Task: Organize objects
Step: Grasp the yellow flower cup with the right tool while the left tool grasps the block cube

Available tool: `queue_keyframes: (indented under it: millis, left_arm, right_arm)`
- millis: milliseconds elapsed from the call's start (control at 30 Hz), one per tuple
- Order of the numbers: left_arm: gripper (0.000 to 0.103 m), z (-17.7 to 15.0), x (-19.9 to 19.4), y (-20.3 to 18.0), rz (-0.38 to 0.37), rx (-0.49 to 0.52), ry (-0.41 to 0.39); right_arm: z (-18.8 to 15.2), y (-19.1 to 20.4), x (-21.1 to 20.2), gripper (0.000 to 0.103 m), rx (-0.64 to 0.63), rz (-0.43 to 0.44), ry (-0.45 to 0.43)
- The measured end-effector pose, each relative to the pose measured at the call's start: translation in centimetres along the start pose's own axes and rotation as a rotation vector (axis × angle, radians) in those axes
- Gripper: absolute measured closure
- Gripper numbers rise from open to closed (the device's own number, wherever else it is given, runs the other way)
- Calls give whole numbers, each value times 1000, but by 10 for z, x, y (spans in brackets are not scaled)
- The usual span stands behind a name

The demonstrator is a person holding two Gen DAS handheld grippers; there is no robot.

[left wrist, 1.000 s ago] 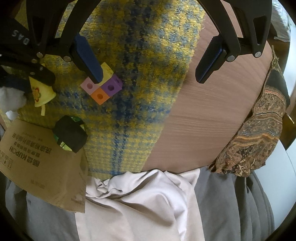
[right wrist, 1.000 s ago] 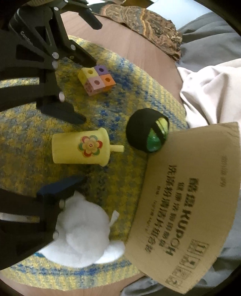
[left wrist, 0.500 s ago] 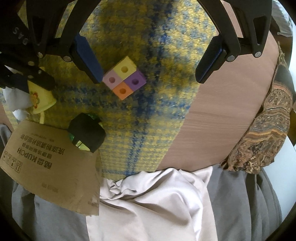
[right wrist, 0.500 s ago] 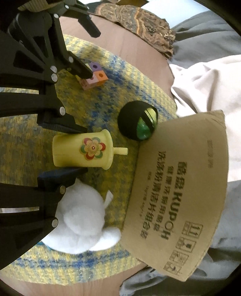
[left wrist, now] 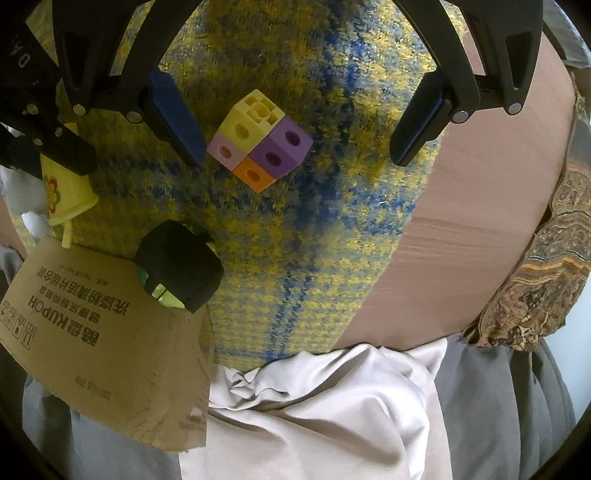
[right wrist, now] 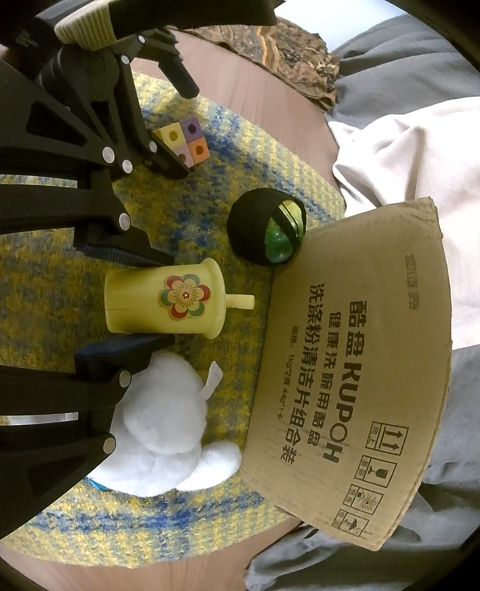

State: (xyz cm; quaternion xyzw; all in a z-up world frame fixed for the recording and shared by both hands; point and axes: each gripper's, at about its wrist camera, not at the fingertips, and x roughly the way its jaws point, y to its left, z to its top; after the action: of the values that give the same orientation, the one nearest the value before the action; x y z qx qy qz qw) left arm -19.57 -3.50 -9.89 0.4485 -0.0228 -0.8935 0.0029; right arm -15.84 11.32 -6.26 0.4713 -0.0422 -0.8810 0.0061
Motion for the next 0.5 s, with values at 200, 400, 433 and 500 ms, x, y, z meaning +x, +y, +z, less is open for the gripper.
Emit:
queue_keyframes:
  millis: [200, 400, 433, 500]
  left_arm:
    - [6, 1, 2, -3, -11, 0, 10]
    - [10, 0, 3, -3, -13, -6, 14]
    - [14, 0, 5, -3, -13, -7, 18]
    - [25, 0, 8, -3, -13, -12, 30]
  right_arm:
    - [1, -3, -4, 68, 1, -3, -8]
    - [2, -5, -5, 68, 4, -2, -11]
    - [2, -5, -5, 68, 4, -1, -12]
    - [3, -6, -5, 68, 5, 0, -13]
